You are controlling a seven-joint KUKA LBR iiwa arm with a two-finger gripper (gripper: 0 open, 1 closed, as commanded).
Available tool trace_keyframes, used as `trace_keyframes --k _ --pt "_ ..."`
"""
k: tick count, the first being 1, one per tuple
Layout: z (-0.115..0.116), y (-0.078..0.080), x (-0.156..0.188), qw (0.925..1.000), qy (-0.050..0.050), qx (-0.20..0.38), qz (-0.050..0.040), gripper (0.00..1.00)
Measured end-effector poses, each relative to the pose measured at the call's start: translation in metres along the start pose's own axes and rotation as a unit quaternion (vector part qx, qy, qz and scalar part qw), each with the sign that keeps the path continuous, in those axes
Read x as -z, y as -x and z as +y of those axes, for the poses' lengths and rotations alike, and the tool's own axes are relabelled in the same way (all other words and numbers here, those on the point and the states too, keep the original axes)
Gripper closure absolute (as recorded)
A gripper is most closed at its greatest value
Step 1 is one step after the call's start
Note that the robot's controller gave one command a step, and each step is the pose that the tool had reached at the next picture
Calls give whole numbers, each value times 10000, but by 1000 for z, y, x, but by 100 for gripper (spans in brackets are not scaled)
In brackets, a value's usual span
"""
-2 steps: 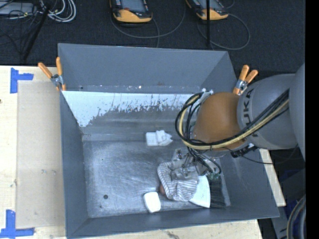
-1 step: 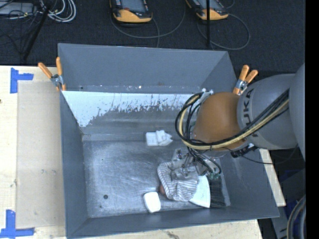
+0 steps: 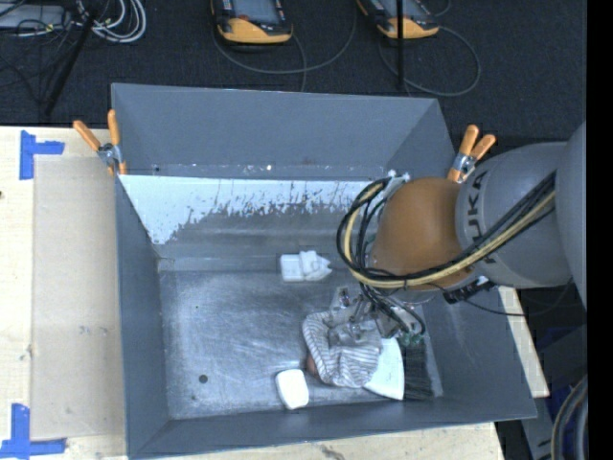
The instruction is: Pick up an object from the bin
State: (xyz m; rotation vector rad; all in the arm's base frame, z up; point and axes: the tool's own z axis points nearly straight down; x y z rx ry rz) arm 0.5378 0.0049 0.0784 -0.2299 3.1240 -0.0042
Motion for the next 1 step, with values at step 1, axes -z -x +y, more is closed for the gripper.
trace_keyframes --k 1 --pt "-8 23 71 9953 25 969 39 100"
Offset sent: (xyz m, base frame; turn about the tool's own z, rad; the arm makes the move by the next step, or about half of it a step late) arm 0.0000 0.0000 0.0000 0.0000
